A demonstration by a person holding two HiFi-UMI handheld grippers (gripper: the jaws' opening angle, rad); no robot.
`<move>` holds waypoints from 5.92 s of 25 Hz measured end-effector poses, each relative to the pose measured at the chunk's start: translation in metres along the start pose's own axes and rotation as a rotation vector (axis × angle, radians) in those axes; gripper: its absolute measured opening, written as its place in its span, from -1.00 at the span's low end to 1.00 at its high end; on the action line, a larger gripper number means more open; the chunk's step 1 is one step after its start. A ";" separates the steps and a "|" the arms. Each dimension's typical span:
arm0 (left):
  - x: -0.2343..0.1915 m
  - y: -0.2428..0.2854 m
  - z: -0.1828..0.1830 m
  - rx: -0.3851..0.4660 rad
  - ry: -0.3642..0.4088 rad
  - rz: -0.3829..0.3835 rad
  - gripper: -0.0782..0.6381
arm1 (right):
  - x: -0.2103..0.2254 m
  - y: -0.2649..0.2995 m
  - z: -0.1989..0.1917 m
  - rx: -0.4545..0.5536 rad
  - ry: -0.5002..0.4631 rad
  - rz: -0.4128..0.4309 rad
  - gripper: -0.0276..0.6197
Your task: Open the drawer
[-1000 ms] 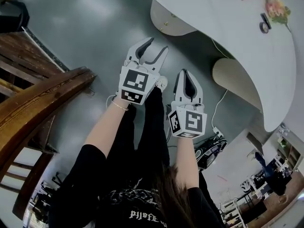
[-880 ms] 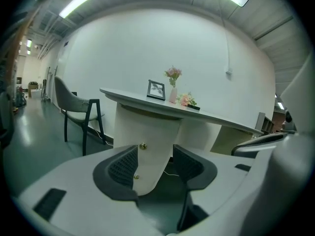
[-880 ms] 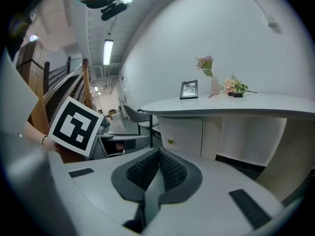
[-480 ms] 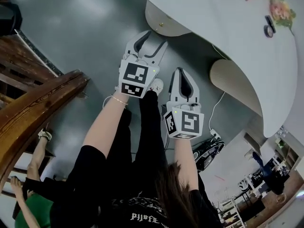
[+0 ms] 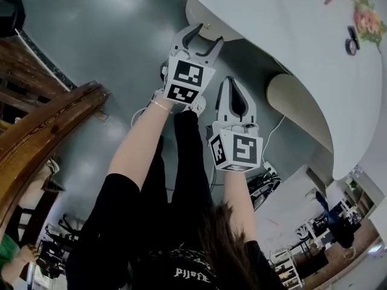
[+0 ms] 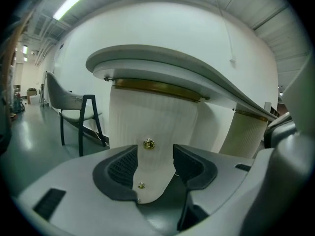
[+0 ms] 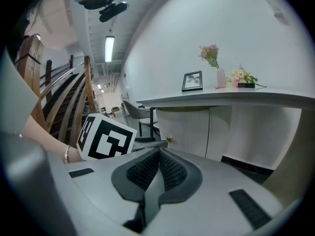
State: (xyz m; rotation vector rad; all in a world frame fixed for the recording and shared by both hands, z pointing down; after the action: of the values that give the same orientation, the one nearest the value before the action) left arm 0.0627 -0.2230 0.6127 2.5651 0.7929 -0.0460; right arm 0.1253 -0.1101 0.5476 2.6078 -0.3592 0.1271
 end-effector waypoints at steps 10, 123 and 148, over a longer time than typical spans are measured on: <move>-0.007 0.040 -0.012 -0.018 0.033 -0.003 -0.17 | 0.004 0.004 -0.008 -0.053 -0.086 0.023 -0.83; -0.012 -0.073 -0.063 -0.280 0.084 -0.006 -0.46 | -0.011 -0.045 -0.014 -0.173 0.037 0.080 -0.83; -0.011 -0.120 -0.084 -0.345 0.112 0.011 -0.46 | -0.036 -0.067 -0.031 -0.231 -0.024 0.141 -0.83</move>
State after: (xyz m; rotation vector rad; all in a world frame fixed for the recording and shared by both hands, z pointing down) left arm -0.0202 -0.1047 0.6400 2.2590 0.7543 0.2214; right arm 0.1088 -0.0307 0.5376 2.3574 -0.5335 0.0963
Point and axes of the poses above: the fingertips, and each gripper's own axes: y forward along the fingers, x to its right, z out of its top, the point moved 3 cm from there along -y, backward along the fingers
